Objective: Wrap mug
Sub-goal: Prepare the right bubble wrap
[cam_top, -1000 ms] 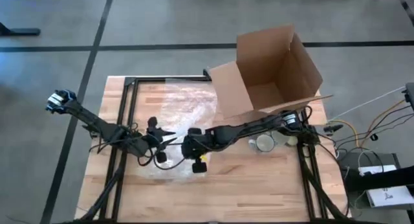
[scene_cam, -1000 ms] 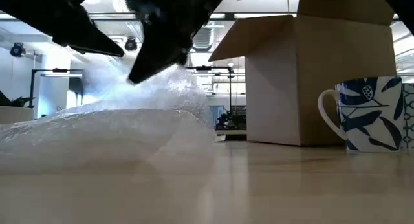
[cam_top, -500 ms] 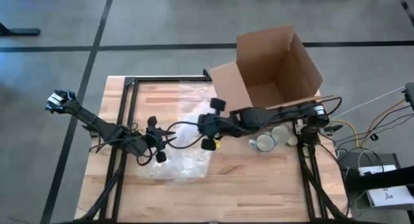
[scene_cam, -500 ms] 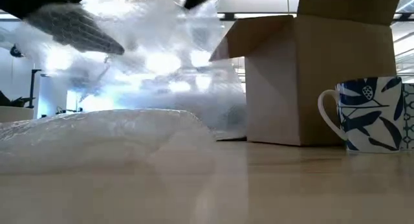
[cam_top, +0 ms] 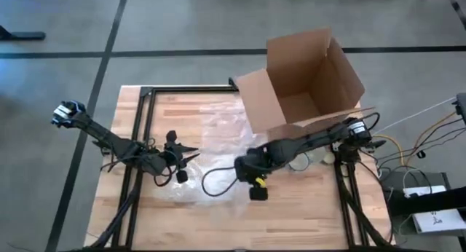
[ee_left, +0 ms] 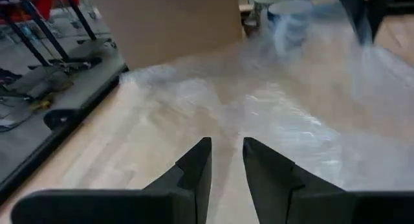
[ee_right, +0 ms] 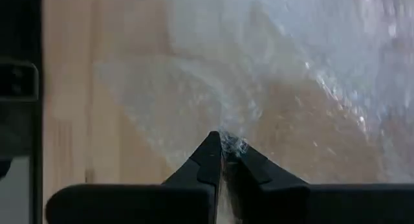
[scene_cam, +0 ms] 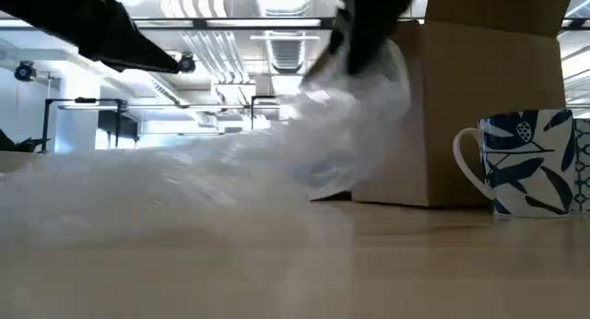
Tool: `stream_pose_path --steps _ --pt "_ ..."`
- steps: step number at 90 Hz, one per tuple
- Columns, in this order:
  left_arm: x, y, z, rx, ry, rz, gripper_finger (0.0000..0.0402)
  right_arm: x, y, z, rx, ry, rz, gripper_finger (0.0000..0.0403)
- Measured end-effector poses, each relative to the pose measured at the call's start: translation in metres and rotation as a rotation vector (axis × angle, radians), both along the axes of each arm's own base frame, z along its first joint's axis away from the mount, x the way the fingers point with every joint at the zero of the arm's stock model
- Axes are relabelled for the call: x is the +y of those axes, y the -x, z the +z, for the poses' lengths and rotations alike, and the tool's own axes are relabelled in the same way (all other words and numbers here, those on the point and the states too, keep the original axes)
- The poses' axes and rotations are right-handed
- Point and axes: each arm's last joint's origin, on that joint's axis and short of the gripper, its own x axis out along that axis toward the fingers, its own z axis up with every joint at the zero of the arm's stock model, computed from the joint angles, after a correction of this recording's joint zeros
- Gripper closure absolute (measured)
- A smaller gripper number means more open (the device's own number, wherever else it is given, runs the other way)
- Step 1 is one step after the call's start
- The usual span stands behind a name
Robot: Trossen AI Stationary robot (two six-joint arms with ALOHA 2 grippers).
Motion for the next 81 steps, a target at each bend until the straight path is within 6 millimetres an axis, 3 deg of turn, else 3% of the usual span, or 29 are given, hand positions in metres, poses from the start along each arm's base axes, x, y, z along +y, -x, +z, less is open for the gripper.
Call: stream_pose_path --steps 23,45,60,71,81 --pt "-0.004 -0.009 0.007 -0.072 -0.028 -0.021 0.0326 0.008 0.0 0.0 -0.016 -0.002 -0.046 0.0321" --pt "-0.007 -0.013 0.004 -0.077 0.014 -0.046 0.0326 0.006 0.008 0.021 0.1 -0.009 -0.244 0.0246" --pt "-0.013 -0.014 0.001 -0.063 0.209 -0.212 0.0326 0.009 -0.005 0.029 -0.063 0.011 -0.282 0.0232" --pt "-0.021 -0.016 -0.005 -0.016 0.372 -0.336 0.0326 0.012 -0.013 0.024 -0.156 0.004 -0.283 0.0235" --pt "-0.031 -0.019 -0.017 0.042 0.418 -0.348 0.0326 0.016 -0.019 0.015 -0.188 -0.021 -0.317 0.0246"
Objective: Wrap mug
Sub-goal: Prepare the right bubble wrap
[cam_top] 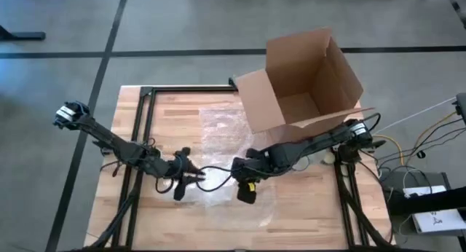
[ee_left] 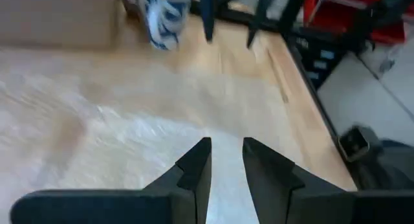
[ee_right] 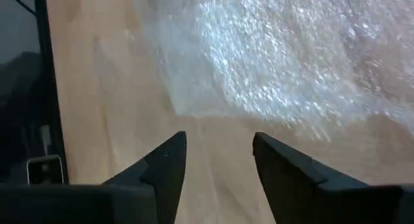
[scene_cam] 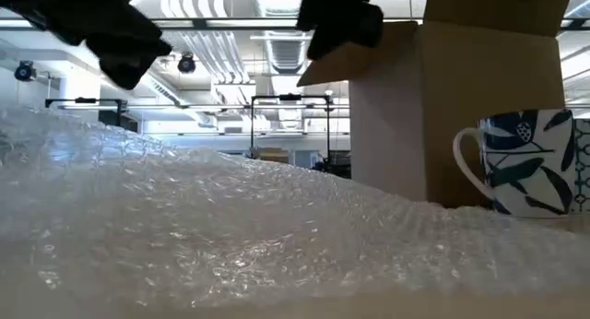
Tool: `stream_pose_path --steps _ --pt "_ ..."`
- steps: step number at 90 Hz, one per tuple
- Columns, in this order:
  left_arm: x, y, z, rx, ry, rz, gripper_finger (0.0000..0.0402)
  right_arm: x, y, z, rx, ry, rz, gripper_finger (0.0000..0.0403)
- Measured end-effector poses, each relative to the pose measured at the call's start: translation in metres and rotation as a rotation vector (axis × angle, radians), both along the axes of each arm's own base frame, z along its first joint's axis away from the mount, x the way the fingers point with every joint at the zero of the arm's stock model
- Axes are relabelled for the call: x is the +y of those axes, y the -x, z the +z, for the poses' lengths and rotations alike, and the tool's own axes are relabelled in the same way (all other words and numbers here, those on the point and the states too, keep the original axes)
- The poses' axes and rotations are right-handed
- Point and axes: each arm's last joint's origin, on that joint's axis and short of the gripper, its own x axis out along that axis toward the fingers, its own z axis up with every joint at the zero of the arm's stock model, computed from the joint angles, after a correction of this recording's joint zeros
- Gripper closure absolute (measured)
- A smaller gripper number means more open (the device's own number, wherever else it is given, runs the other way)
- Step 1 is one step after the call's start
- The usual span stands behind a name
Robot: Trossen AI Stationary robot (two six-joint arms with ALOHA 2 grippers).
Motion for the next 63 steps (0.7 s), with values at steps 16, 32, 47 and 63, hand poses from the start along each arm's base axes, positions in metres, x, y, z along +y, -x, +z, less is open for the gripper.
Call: stream_pose_path --steps 16,32,47,63 --pt "-0.011 -0.011 -0.031 0.136 0.047 0.047 0.0326 0.018 -0.012 -0.021 -0.045 0.009 0.018 0.0266" --pt "-0.02 -0.016 -0.063 0.34 0.168 -0.006 0.0326 0.024 -0.018 -0.054 0.031 0.068 0.04 0.0289" --pt "-0.027 -0.013 -0.073 0.517 0.356 -0.129 0.0326 0.034 -0.017 -0.088 0.138 0.107 0.093 0.031" --pt "-0.031 -0.006 -0.07 0.61 0.453 -0.188 0.0326 0.038 -0.016 -0.115 0.218 0.135 0.094 0.0336"
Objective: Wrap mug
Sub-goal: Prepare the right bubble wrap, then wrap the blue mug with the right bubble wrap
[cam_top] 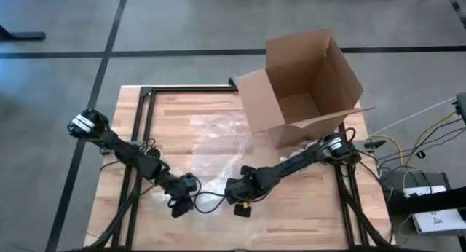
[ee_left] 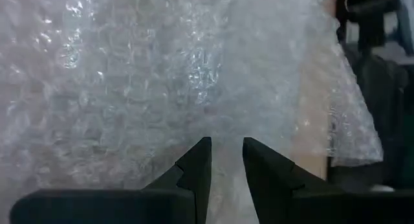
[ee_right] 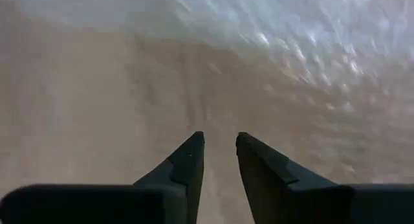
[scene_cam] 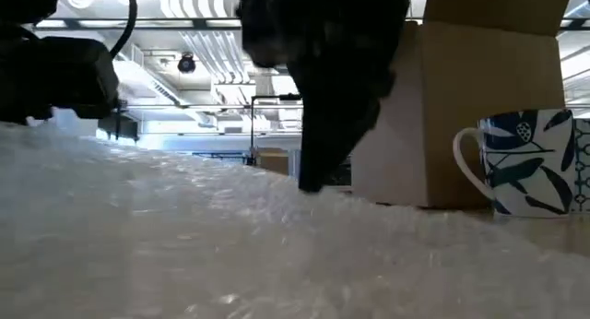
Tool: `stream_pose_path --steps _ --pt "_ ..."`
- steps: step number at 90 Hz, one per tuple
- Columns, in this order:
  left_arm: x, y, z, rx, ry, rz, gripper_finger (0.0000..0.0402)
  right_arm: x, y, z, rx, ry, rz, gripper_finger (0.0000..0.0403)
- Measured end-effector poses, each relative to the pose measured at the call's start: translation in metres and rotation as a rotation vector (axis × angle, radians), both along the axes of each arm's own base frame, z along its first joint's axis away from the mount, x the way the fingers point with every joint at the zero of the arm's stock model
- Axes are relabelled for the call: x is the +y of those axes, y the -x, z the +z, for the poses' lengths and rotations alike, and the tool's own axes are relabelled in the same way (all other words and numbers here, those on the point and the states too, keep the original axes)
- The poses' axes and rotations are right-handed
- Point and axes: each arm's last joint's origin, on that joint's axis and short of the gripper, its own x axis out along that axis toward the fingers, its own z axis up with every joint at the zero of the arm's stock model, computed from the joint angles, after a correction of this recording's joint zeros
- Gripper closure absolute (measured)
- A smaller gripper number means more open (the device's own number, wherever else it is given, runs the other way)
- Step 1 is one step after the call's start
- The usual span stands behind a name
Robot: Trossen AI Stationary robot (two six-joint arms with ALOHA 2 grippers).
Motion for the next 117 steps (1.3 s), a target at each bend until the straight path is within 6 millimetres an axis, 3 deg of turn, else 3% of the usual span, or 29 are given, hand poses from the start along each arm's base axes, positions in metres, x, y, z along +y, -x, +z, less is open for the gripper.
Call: stream_pose_path --steps 22,40,51,62,84,102,117 --pt "0.002 0.009 0.015 0.019 0.07 -0.072 0.0326 0.004 0.01 -0.025 0.155 0.066 0.032 0.038" --pt "0.013 0.026 0.021 0.112 0.0 -0.058 0.0326 -0.009 0.034 -0.013 0.333 0.231 0.014 0.0402" --pt "0.02 0.034 0.018 0.186 -0.069 -0.011 0.0326 -0.014 0.037 0.02 0.269 0.266 -0.044 0.04" --pt "0.024 0.04 0.015 0.276 -0.088 0.028 0.0326 -0.007 0.043 0.05 0.179 0.228 -0.046 0.0401" --pt "0.023 0.046 0.018 0.363 -0.004 -0.023 0.0326 0.004 0.07 0.103 0.07 0.207 -0.05 0.04" --pt "0.02 0.041 0.037 0.277 0.033 -0.039 0.0326 0.005 0.109 0.13 0.215 0.225 -0.129 0.0391" --pt "0.016 0.029 0.061 0.052 -0.08 -0.094 0.0326 0.005 0.125 0.138 0.314 0.217 -0.191 0.0348"
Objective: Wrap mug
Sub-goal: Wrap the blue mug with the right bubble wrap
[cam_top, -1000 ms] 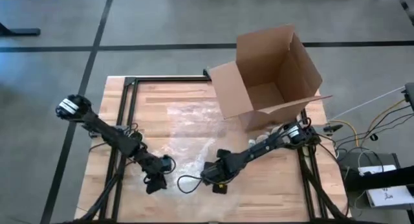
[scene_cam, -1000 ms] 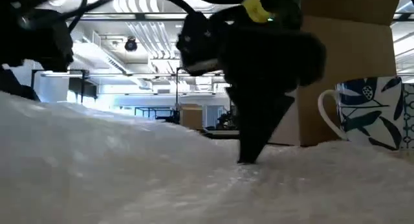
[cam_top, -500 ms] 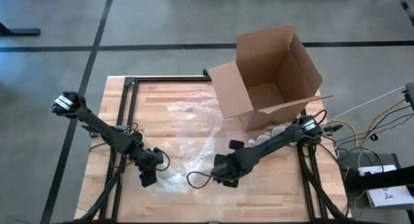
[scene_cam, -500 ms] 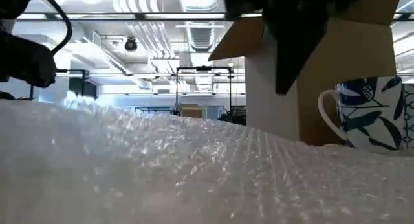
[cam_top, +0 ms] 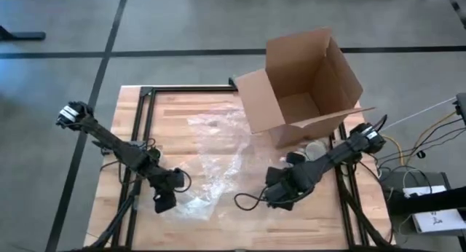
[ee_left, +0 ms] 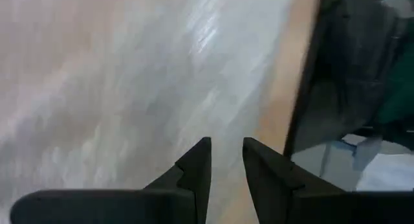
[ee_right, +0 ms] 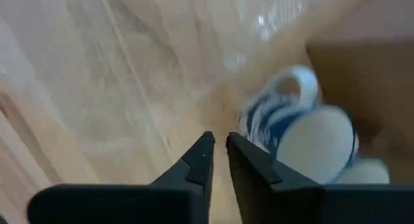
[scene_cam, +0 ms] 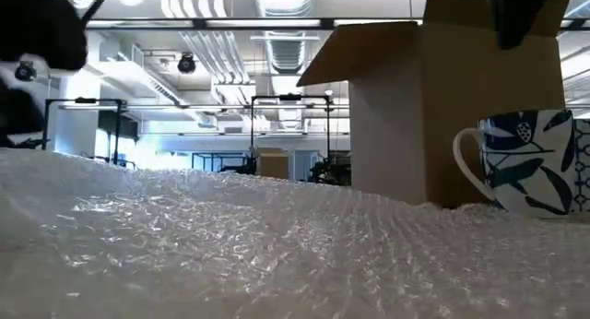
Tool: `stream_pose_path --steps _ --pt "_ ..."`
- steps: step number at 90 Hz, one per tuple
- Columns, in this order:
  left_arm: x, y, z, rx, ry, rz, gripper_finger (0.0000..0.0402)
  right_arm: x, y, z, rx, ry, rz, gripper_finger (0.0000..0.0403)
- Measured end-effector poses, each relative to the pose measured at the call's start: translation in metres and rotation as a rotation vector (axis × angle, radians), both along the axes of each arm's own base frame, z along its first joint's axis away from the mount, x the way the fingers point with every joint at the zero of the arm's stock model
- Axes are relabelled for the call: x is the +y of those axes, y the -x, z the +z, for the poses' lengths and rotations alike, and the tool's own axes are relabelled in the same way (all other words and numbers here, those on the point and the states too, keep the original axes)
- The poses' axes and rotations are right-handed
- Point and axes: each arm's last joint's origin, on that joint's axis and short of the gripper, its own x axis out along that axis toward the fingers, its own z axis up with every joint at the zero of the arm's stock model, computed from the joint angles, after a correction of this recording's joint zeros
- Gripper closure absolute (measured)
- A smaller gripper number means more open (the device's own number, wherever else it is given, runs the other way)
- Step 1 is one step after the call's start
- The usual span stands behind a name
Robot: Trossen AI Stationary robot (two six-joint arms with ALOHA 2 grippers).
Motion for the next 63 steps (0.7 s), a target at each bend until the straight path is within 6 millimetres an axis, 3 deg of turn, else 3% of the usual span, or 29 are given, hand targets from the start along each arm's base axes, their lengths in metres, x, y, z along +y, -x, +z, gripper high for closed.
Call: stream_pose_path --steps 13,32,43,63 --pt "0.002 -0.013 0.012 -0.273 -0.243 0.096 0.0326 0.001 0.004 0.002 0.018 -0.012 -0.027 0.03" --pt "0.006 -0.027 0.016 -0.516 -0.46 0.353 0.0326 0.021 0.017 0.0 -0.004 0.037 0.052 0.0255" --pt "0.004 -0.037 0.012 -0.588 -0.539 0.484 0.0326 0.028 0.03 -0.001 -0.03 0.095 0.103 0.0247" --pt "-0.002 -0.046 -0.004 -0.556 -0.67 0.38 0.0326 0.012 0.052 -0.007 -0.018 0.134 0.018 0.026"
